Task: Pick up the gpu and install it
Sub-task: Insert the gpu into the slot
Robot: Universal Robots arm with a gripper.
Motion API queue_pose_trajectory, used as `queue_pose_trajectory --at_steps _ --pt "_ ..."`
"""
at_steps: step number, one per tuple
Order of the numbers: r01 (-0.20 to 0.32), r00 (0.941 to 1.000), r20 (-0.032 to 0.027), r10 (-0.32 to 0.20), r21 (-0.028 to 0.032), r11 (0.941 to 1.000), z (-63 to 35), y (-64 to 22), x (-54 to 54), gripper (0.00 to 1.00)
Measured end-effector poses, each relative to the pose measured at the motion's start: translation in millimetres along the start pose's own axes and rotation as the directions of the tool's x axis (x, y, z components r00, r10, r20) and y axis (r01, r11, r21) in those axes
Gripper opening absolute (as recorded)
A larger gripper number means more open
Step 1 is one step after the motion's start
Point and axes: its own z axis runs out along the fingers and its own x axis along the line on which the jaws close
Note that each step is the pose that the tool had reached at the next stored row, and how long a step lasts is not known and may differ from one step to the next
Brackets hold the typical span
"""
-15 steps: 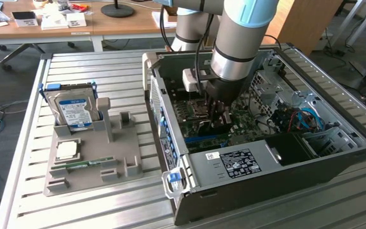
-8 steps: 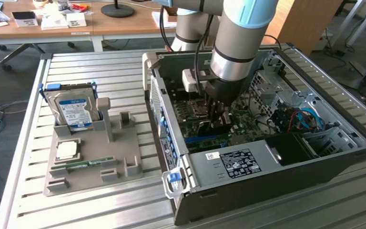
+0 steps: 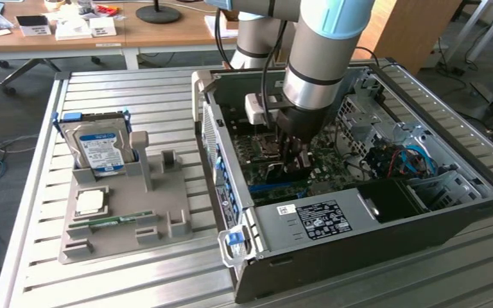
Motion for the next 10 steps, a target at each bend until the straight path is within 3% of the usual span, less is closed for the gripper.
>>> queue_pose_trajectory --at_steps 10 --pt "0.012 0.9999 0.0018 -0.012 -0.0006 0.9999 0.9 0.2 -0.1 0.27"
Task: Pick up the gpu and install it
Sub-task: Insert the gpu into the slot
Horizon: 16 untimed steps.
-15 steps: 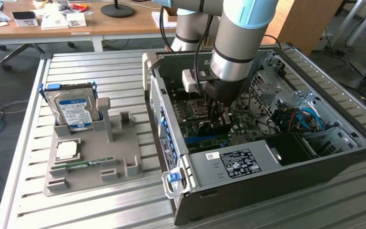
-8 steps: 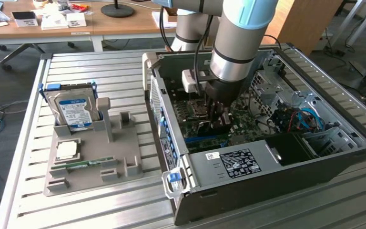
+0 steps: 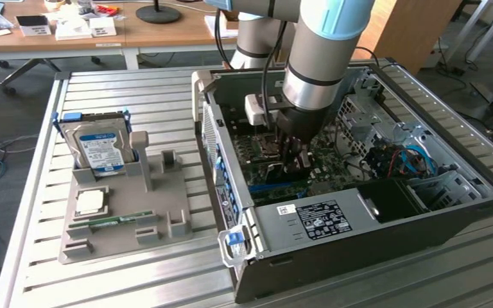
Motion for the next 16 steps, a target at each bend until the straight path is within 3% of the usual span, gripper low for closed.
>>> queue_pose_trajectory --at_steps 16 --pt "0.005 1.0000 -0.0001 -0.005 -0.0003 1.0000 3.6 1.1 -0.5 0.27"
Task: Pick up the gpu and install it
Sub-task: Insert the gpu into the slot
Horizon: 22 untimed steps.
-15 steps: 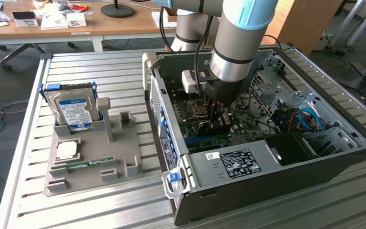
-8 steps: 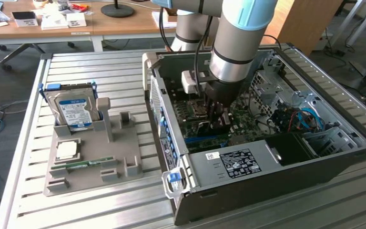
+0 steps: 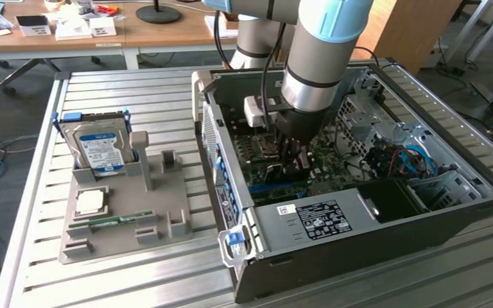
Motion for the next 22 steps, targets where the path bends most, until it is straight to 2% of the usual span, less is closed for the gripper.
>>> queue_pose_trajectory --at_steps 22 --pt "0.007 1.0000 0.0005 -0.007 0.0000 1.0000 1.7 1.7 -0.1 0.27"
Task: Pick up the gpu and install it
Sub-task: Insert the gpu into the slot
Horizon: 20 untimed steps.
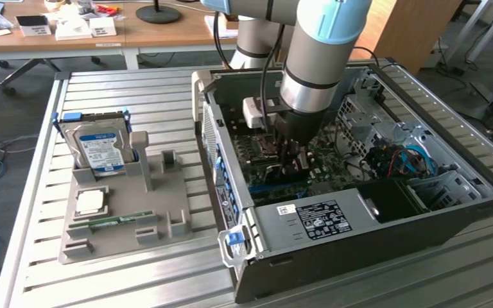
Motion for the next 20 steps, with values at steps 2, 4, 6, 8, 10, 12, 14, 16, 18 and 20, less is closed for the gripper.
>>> queue_pose_trajectory --at_steps 2,4,6,8,10,12,14,16,18,20 --pt "0.001 1.0000 -0.0001 -0.001 -0.0001 1.0000 -0.1 0.3 0.0 0.27" --pt "0.002 1.0000 -0.0001 -0.002 -0.0002 1.0000 -0.1 0.4 0.0 0.27" --pt "0.002 1.0000 0.0000 -0.002 -0.0001 1.0000 -0.1 0.4 0.0 0.27" --pt "0.002 1.0000 0.0001 -0.002 -0.0001 1.0000 -0.1 0.4 0.0 0.27" --pt "0.002 1.0000 0.0003 -0.002 0.0000 1.0000 -0.4 0.5 0.0 0.27" --pt "0.002 1.0000 0.0001 -0.002 -0.0002 1.0000 -1.2 0.5 0.0 0.27" --pt "0.002 1.0000 0.0004 -0.002 0.0001 1.0000 -1.5 0.4 -0.1 0.27" --pt "0.002 1.0000 0.0003 -0.002 0.0001 1.0000 -1.6 0.4 -0.1 0.27" --pt "0.002 1.0000 0.0000 -0.002 0.0000 1.0000 -1.7 0.4 -0.1 0.27" --pt "0.007 1.0000 0.0000 -0.007 -0.0002 1.0000 -1.6 0.4 -0.1 0.27"
